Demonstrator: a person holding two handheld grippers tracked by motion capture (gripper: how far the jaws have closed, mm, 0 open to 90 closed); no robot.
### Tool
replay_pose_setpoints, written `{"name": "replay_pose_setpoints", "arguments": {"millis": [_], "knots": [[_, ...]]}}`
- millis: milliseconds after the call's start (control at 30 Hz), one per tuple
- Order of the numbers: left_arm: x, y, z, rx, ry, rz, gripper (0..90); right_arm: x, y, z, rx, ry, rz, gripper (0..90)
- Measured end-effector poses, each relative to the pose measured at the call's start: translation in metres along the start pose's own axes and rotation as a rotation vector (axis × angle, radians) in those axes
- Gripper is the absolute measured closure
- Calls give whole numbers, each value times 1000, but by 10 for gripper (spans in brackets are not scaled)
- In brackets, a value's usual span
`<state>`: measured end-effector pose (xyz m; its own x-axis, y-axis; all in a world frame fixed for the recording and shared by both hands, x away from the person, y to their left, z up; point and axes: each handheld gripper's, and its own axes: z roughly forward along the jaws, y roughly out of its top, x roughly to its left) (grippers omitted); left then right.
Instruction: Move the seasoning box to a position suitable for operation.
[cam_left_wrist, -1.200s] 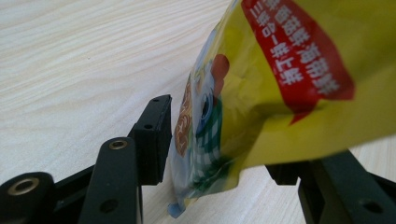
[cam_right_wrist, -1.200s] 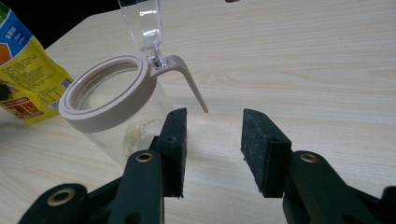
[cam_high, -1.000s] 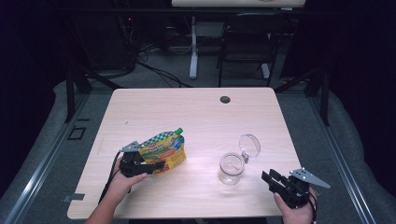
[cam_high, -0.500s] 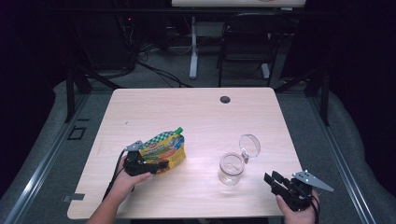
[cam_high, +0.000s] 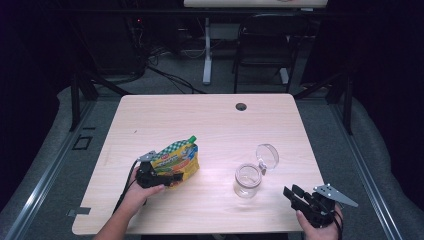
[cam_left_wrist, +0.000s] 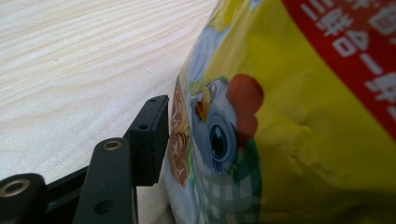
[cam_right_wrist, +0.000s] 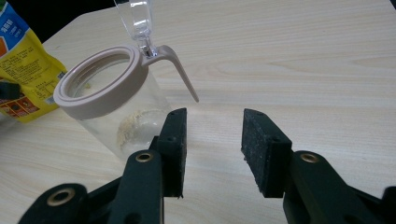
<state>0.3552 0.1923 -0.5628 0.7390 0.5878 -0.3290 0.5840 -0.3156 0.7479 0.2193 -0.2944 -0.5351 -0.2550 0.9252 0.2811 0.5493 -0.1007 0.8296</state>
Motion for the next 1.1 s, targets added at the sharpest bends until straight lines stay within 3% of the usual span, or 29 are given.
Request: {"name": "replay_pose_setpoints", "arguments": {"millis": [167,467,600,767,1100], "knots": [[-1,1,-4,-16,-22,2,507,0,0,0,4,-4,-3,605],[-1,1,-4,-11,-20,5,544,0,0,1,3,2,0,602],[1,1,-3,-12,-35,-10,545,0,-1,2,2,8,3,602],[4,1,-1,-10,-57,-25,533,1,-1,2,10,5,-5,600],[4,0,4,-7,-37,-27,461,0,-1,2,10,4,-2,600]]}}
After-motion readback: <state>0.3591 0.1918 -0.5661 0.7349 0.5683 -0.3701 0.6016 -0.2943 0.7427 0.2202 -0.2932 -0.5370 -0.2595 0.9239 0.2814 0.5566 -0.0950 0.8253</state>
